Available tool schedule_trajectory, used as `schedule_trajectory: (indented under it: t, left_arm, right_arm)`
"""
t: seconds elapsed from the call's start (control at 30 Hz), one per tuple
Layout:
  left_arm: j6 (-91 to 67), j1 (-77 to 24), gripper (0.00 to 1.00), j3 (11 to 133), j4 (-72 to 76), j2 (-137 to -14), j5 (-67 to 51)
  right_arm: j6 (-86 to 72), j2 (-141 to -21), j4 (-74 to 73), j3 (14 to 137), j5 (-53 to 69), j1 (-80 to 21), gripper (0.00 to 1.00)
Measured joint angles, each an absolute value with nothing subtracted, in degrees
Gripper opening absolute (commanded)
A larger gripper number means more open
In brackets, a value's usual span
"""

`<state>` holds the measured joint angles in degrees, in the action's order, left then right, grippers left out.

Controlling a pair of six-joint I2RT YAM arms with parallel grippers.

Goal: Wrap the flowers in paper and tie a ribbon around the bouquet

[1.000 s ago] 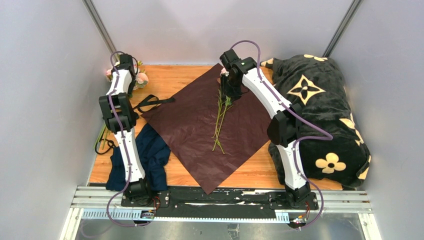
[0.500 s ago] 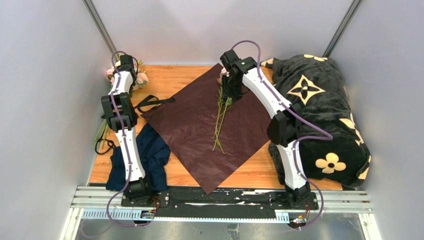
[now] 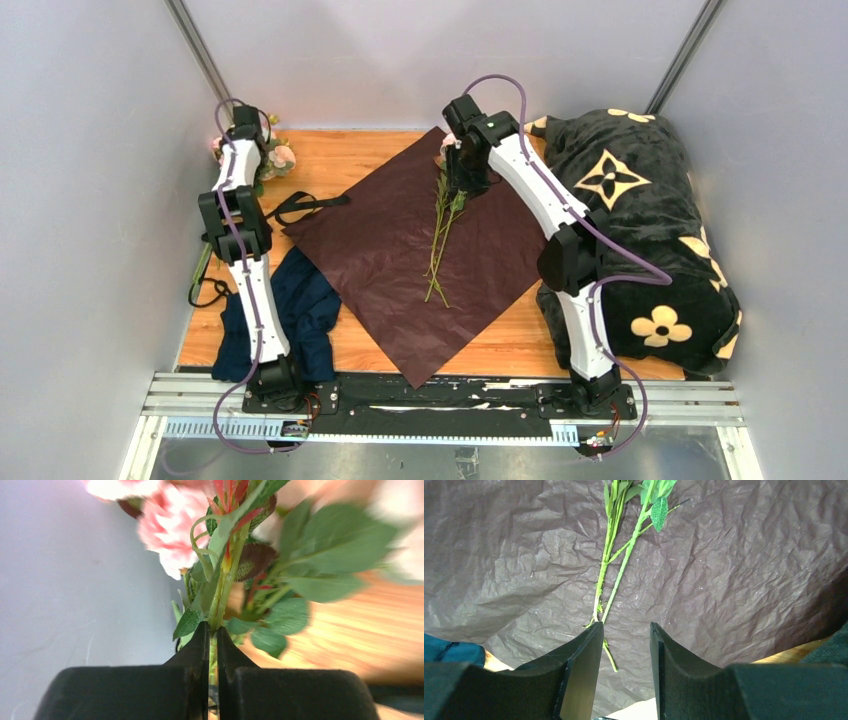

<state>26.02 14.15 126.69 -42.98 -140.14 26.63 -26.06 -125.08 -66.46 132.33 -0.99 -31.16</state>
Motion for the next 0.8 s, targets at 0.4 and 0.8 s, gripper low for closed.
schedule_trajectory:
  t: [0.4,0.8]
  left_arm:
    - [3.9,14.0,0.0,145.6,-38.8,-110.6,-9.9]
    - [-12.4,-6.5,0.0,131.7,-31.7,-97.9,-37.2]
  right_arm:
    - [-17.9,-112.9,-48.1,120.8,5.2,-31.2,0.76]
    - [-20.4,-113.4,3.2,125.8,29.7,-37.5,0.76]
